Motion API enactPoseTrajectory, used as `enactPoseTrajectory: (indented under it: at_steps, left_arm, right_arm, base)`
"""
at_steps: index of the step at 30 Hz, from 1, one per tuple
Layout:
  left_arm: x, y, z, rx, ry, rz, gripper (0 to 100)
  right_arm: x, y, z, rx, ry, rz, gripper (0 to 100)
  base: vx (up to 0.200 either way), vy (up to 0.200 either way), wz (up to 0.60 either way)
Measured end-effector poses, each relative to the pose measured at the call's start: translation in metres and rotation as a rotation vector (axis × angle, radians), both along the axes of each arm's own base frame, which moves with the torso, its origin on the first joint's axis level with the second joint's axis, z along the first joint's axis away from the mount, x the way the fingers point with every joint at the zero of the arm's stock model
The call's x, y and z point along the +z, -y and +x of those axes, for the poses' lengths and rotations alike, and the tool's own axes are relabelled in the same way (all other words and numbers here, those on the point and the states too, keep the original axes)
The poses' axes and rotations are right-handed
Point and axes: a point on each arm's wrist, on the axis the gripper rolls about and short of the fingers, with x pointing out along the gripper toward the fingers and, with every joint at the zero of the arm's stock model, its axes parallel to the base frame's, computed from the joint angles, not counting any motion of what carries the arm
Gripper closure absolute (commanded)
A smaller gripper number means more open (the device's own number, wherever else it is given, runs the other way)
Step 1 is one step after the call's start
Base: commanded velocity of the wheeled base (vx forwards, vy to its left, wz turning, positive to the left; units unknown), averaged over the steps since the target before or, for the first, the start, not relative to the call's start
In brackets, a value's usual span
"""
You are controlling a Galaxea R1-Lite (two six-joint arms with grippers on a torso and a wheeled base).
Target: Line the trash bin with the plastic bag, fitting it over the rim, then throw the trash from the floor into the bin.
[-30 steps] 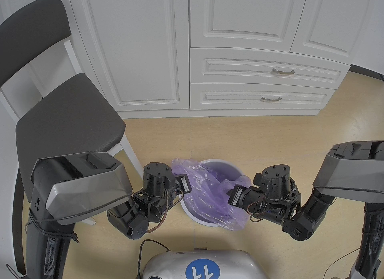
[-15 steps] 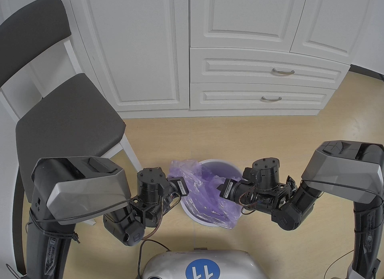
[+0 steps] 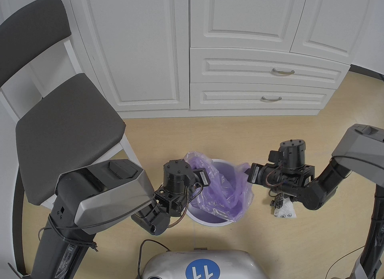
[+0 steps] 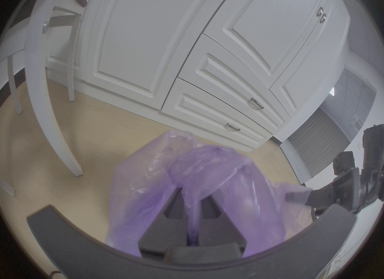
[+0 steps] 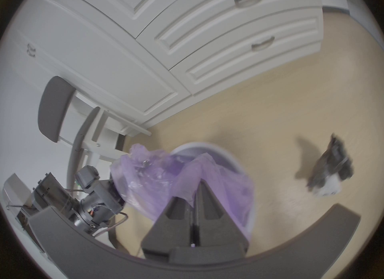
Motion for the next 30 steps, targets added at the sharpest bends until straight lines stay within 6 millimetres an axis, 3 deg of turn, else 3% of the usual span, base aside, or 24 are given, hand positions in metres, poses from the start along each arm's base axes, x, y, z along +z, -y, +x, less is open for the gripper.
enactPoseTrajectory:
  at_steps: [6,11,19,30]
  left_arm:
    - [0.002,0.019,0.001,-0.028,0.006,-0.045,100]
    - [-0.004,0.018,0.004,-0.02,-0.004,-0.041,100]
    - [-0.019,-0.018,0.004,0.03,-0.079,0.056,100]
    - [-0.021,-0.072,-0.037,-0.042,-0.183,0.313,100]
  right_arm:
    - [0.019,0.032,-0.002,-0.031,0.012,-0.146,100]
    - [0.027,0.046,-0.009,-0.039,0.015,-0.302,100]
    - [0.019,0.053,-0.015,-0.066,0.007,-0.455,100]
    - [0.0,0.062,-0.037,0.029,-0.039,-0.682,100]
  base:
    - [0.0,0.0,0.0]
    - [0.0,0.0,0.0]
    - [0.0,0.0,0.0]
    - [0.0,0.0,0.0]
